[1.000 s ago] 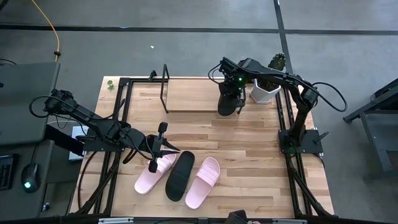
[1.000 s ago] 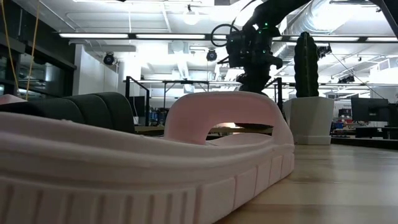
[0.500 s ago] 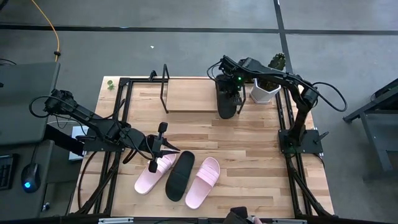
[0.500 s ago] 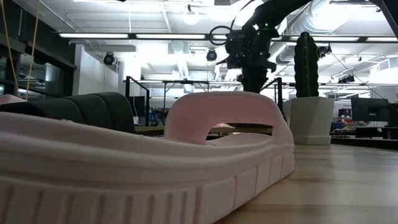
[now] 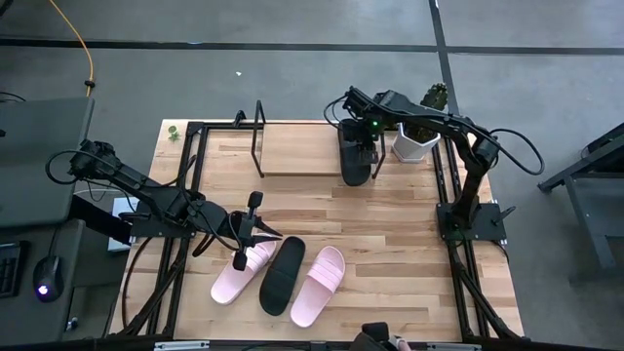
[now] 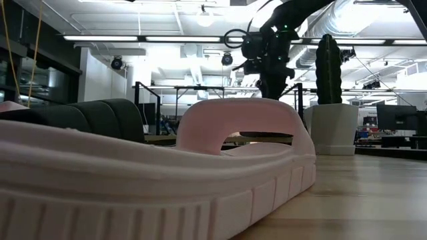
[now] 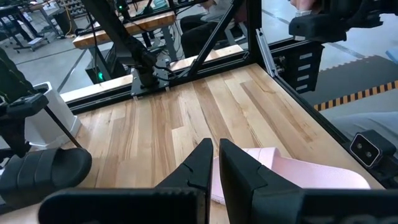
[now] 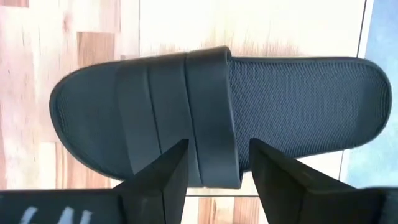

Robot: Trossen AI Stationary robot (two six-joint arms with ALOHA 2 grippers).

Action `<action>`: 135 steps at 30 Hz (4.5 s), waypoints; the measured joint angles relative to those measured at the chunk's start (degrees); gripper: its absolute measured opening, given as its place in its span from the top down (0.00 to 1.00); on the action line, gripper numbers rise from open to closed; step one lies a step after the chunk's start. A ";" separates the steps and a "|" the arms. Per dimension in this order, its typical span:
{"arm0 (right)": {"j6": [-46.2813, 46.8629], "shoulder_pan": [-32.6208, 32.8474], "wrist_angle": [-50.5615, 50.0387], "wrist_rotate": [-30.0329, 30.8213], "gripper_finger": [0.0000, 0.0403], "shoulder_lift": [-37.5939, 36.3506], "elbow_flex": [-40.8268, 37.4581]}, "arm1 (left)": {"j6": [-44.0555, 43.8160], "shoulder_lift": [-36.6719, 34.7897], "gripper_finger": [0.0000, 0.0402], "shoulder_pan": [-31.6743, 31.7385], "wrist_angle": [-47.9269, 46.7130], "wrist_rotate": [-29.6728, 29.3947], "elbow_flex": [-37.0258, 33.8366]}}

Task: Pick and place slides into the shelf
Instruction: Put the right black slide on the shelf, then put the black slide on the shelf

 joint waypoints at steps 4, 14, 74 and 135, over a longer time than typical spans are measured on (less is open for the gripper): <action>0.02 0.33 1.50 -2.75 0.61 0.00 0.00 | 0.00 0.00 0.95 0.00 0.00 0.00 0.00; 0.66 3.74 8.89 -5.79 0.66 0.00 0.00 | 0.00 0.00 0.95 0.00 0.00 0.00 0.00; 9.66 4.53 10.21 7.83 1.00 6.34 0.13 | 0.01 0.00 0.95 0.00 -0.04 -0.02 0.02; 23.17 19.49 16.49 -24.33 1.00 6.34 0.00 | -5.38 0.34 0.95 -0.04 -10.99 3.23 0.02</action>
